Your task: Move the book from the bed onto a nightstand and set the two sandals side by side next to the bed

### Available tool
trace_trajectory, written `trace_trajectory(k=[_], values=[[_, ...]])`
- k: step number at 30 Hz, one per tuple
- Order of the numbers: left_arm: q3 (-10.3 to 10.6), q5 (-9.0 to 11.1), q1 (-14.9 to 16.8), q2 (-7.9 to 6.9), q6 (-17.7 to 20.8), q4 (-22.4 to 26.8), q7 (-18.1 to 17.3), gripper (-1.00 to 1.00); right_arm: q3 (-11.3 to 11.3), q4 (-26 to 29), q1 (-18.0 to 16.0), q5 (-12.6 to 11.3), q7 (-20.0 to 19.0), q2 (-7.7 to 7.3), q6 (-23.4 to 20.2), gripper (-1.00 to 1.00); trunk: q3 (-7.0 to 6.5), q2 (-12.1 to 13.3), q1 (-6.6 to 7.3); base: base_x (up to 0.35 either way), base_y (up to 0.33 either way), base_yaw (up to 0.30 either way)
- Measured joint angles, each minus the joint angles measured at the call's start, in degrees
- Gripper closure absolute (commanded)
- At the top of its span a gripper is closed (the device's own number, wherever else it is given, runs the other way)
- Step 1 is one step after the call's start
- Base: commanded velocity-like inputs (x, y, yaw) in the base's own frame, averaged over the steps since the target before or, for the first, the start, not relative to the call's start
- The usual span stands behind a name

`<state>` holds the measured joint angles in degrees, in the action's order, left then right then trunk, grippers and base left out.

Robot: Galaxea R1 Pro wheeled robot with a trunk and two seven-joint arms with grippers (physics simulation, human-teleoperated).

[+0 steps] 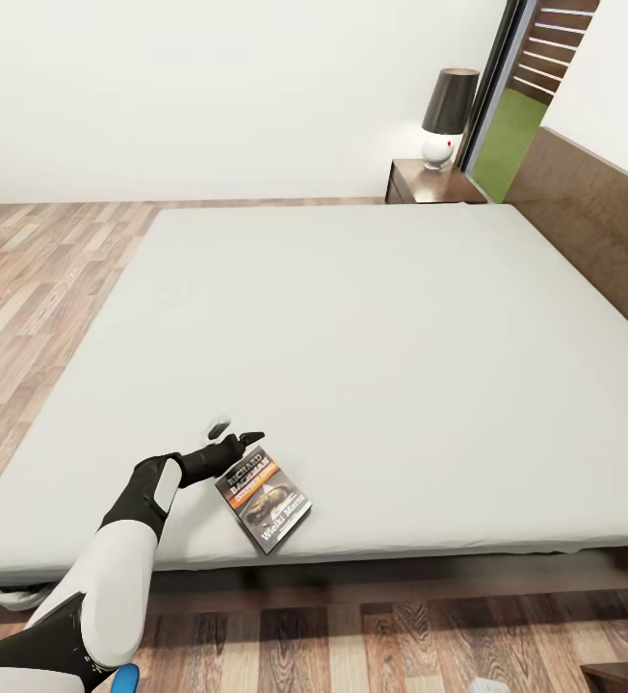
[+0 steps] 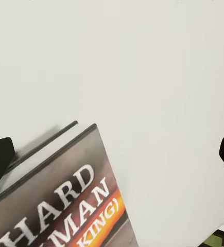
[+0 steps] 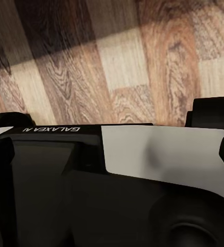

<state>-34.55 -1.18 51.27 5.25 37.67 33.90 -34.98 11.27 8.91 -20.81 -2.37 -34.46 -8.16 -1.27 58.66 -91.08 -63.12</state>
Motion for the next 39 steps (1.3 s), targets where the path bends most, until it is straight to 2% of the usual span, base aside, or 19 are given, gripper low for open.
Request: trace_trajectory(k=[2,6,27,39], values=[[0.0,0.0,0.0,-0.01,0.0,0.0,0.0,-1.0,0.0,0.0,0.0,0.0,0.0,0.0,0.0,-1.0,0.0,0.0,0.0,0.0,0.0,0.0],[0.0,0.0,0.0,-0.05,0.0,0.0,0.0,-1.0,0.0,0.0,0.0,0.0,0.0,0.0,0.0,-1.0,0.71,-1.6,-0.87,0.0,0.0,0.0],[-0.1,0.0,0.0,-0.06,0.0,0.0,0.0,-1.0,0.0,0.0,0.0,0.0,0.0,0.0,0.0,-1.0,0.72,-1.6,-0.88,-0.001,0.0,0.0],[-0.1,0.0,0.0,-0.05,0.0,0.0,0.0,-1.0,0.0,0.0,0.0,0.0,0.0,0.0,0.0,-1.0,0.72,-1.6,-0.88,-0.088,0.0,0.0]])
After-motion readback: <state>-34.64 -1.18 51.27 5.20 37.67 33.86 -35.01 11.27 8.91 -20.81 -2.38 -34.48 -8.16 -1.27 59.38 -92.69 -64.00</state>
